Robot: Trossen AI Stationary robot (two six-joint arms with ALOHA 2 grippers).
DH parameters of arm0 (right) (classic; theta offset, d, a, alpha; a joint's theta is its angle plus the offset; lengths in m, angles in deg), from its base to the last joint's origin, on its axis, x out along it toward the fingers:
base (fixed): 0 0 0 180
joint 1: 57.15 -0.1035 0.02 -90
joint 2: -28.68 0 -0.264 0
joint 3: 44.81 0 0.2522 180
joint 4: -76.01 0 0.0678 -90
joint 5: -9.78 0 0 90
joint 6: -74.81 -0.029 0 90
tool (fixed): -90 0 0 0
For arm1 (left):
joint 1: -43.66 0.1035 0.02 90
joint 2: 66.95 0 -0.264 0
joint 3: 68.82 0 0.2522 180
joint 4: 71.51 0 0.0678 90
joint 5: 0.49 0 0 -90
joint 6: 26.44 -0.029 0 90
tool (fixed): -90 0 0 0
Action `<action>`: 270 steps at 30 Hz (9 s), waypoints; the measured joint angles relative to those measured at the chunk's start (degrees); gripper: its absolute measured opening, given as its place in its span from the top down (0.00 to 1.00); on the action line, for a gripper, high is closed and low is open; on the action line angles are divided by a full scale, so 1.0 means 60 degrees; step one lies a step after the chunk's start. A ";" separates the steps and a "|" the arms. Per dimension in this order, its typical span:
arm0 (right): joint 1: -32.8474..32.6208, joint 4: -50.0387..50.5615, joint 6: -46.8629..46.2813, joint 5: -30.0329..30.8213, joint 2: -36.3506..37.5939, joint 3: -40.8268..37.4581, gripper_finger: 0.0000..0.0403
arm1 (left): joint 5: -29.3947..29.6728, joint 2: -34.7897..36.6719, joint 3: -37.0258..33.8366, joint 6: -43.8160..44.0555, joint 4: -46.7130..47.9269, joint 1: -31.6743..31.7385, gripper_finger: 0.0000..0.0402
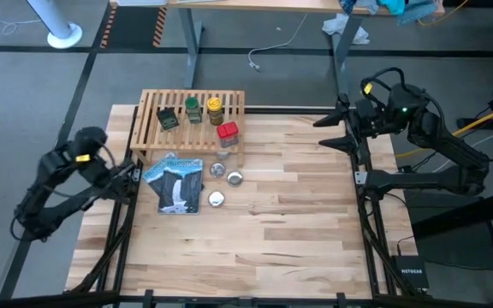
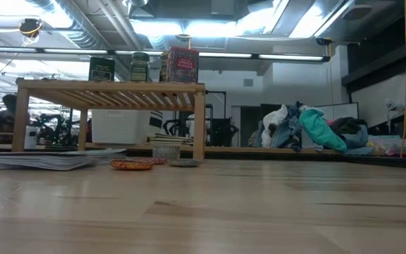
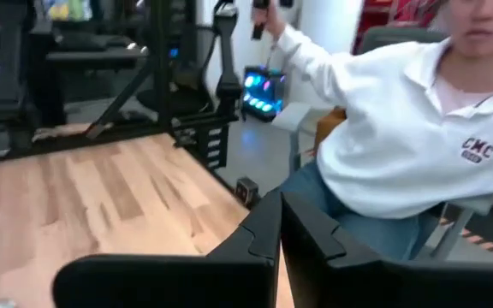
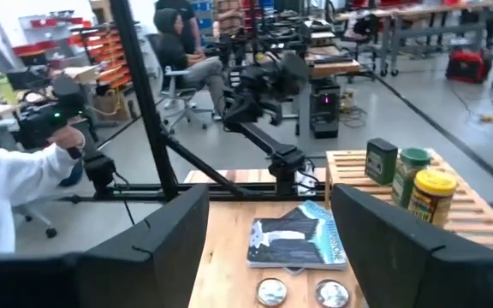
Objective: Shelf spices
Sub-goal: Return to Home Position
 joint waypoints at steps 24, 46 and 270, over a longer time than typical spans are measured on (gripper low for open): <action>0.0004 0.0468 0.0677 -0.0138 0.0418 -0.0004 0.37 | -0.2229 0.0104 -0.2622 -0.0991 -0.1796 0.1732 1.00; 0.0000 -0.0037 0.0673 -0.0138 0.0418 -0.0007 0.37 | -0.2221 0.0105 -0.3305 -0.5962 -0.2398 0.1893 1.00; -0.0004 -0.5393 -0.2331 -0.1283 0.8279 -1.1999 0.37 | 1.1666 0.2349 -0.6314 0.7375 -0.7009 -0.8351 1.00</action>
